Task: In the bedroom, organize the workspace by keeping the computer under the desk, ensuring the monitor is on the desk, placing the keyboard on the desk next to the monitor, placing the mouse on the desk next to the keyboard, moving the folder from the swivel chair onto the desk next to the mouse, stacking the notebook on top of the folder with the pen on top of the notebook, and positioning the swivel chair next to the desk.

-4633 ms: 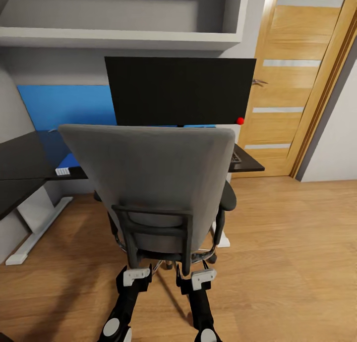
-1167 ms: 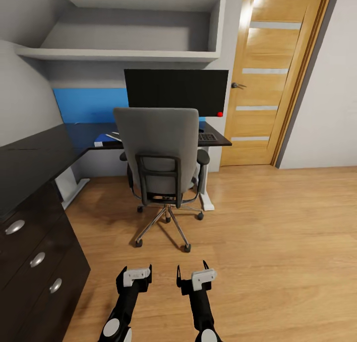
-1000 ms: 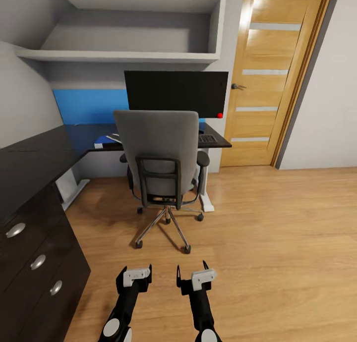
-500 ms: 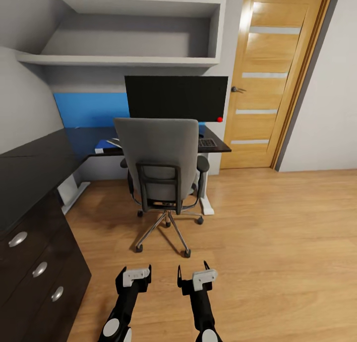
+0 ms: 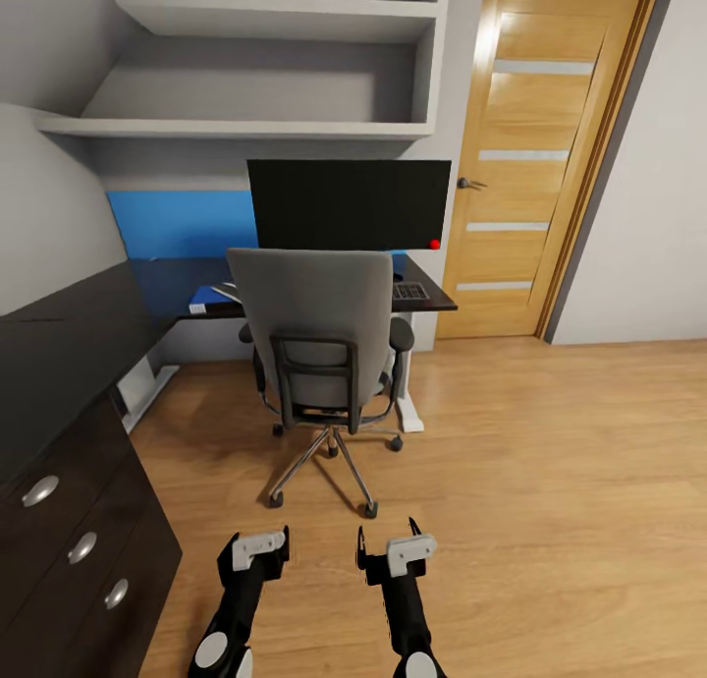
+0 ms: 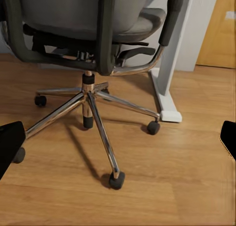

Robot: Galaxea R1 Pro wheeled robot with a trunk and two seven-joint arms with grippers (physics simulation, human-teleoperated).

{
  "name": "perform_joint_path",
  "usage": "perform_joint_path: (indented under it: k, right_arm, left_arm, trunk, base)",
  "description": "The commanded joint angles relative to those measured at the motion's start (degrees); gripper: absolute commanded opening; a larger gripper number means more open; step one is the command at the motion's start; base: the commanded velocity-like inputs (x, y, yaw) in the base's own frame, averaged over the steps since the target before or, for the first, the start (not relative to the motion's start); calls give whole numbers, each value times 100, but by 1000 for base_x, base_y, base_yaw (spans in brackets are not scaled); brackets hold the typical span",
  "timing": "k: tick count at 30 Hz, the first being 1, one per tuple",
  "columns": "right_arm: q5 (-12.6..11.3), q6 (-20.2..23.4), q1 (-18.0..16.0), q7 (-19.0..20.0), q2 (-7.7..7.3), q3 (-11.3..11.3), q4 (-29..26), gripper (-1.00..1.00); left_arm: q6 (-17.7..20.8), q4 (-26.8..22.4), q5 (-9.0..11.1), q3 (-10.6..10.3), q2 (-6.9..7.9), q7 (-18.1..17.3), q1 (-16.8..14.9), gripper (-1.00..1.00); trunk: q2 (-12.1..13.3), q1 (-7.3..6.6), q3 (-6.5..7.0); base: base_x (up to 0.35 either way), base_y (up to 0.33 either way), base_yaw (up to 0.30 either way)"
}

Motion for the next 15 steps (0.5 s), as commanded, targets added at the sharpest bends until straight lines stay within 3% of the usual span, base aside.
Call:
perform_joint_path:
  k: [1,7,11,15]
  right_arm:
    - [-5,-9,-7,-49,-34,15,8,100]
    - [-24,-8,-7,-32,-237,-210,172,100]
    - [-28,-12,-7,-22,-286,-453,240,100]
    - [-28,-10,-7,-18,-327,-716,369,100]
  left_arm:
    - [-13,6,4,103,-4,11,-3,100]
    - [-6,125,57,740,10,-5,-3,100]
    - [-12,357,63,888,40,-7,-3,100]
    - [-29,656,61,957,160,-17,-3,100]
  trunk:
    - [40,-24,13]
    - [280,-156,121]
    - [441,-243,193]
    - [601,-331,265]
  base:
    - [0,0,0]
    - [0,0,0]
    - [0,0,0]
    - [0,0,0]
